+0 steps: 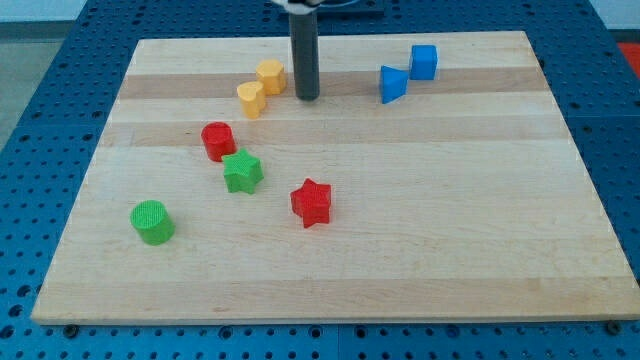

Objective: Point at the red circle

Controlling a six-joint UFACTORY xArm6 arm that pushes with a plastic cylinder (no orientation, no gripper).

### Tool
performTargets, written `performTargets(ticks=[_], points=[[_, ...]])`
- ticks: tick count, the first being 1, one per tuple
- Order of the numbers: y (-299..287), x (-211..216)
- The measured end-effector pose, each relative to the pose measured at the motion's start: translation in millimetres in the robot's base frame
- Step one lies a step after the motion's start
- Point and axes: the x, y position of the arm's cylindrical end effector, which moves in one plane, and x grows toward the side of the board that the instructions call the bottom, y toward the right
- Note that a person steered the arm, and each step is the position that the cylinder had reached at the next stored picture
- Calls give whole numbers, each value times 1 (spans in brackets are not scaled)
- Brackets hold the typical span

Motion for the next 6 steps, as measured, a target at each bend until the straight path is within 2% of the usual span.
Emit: performTargets(ticks=[1, 3, 4, 5, 6], points=[[-29, 39], [-145, 41], [-193, 63], [-144, 83], [-80, 84]])
